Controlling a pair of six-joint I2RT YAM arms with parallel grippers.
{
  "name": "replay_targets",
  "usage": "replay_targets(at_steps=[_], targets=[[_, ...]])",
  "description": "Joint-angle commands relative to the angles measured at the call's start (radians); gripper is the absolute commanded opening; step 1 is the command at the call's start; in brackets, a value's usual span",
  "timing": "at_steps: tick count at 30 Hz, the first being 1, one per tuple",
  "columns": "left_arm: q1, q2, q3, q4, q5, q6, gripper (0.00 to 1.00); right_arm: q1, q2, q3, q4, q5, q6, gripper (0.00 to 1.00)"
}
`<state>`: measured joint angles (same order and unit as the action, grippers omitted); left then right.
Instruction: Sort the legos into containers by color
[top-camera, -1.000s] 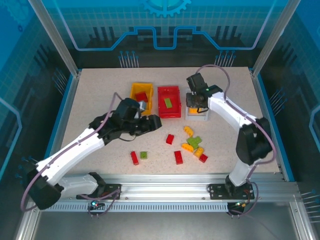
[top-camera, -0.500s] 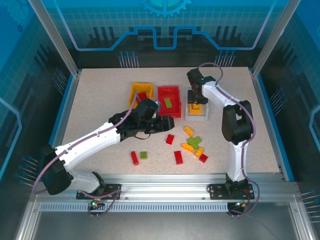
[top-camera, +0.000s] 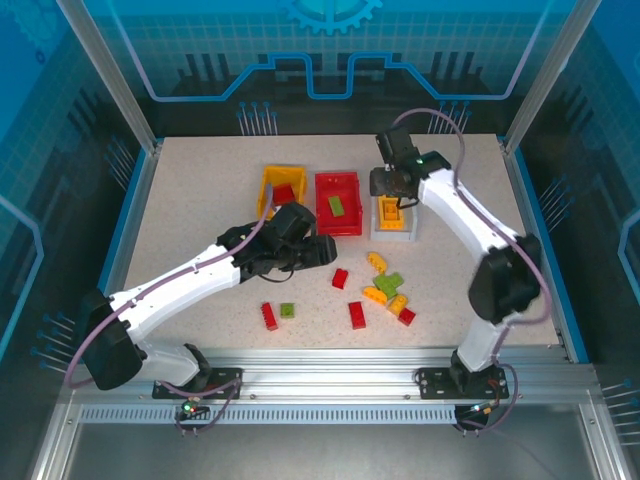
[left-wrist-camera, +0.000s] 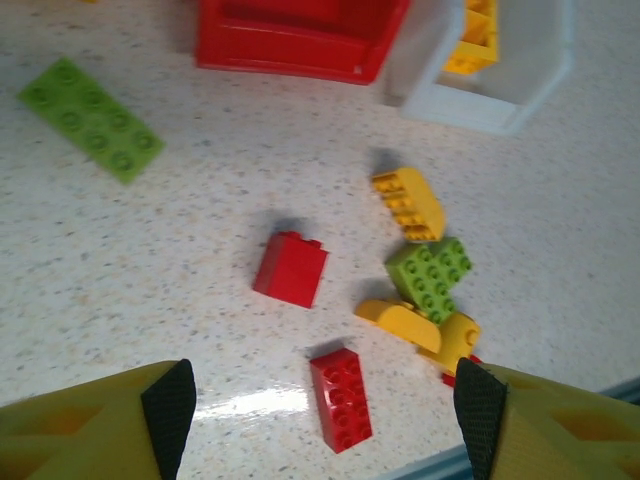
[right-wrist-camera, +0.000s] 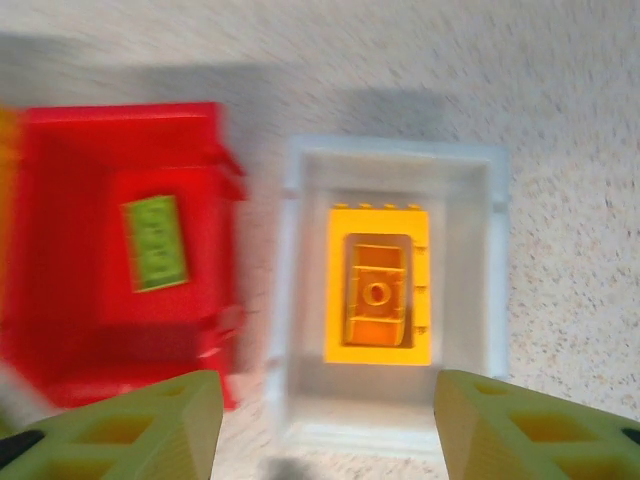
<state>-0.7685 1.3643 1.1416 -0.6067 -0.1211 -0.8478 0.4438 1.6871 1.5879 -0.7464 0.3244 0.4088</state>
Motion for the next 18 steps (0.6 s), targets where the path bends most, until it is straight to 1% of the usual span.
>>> replay_targets(at_steps=[1,5,7,9,10,12,16,18], targets=[[0.053,0.025,-0.043,-0.050,-0.043,-0.091,0.73,0.111,-0.190,-0.200,0.128,-0.053,-0.049,0.61],[0.139,0.125,-0.045,-0.034,0.004,-0.180,0.74,0.241,-0.408,-0.462,0.283,-0.118,-0.025,0.66],[0.174,0.183,-0.038,-0.007,0.021,-0.224,0.74,0.283,-0.510,-0.580,0.365,-0.204,-0.005,0.71],[0.194,0.235,-0.021,0.021,0.032,-0.250,0.74,0.317,-0.590,-0.665,0.414,-0.246,0.015,0.75],[0.199,0.267,-0.003,0.018,0.027,-0.262,0.73,0.333,-0.627,-0.695,0.427,-0.254,0.022,0.78],[0.202,0.316,0.028,0.017,0.009,-0.276,0.73,0.349,-0.678,-0.743,0.421,-0.257,0.038,0.80],[0.208,0.394,0.075,0.004,-0.036,-0.323,0.74,0.352,-0.736,-0.764,0.375,-0.243,0.061,0.80],[0.214,0.421,0.086,0.023,-0.046,-0.333,0.74,0.352,-0.748,-0.764,0.368,-0.241,0.066,0.80]])
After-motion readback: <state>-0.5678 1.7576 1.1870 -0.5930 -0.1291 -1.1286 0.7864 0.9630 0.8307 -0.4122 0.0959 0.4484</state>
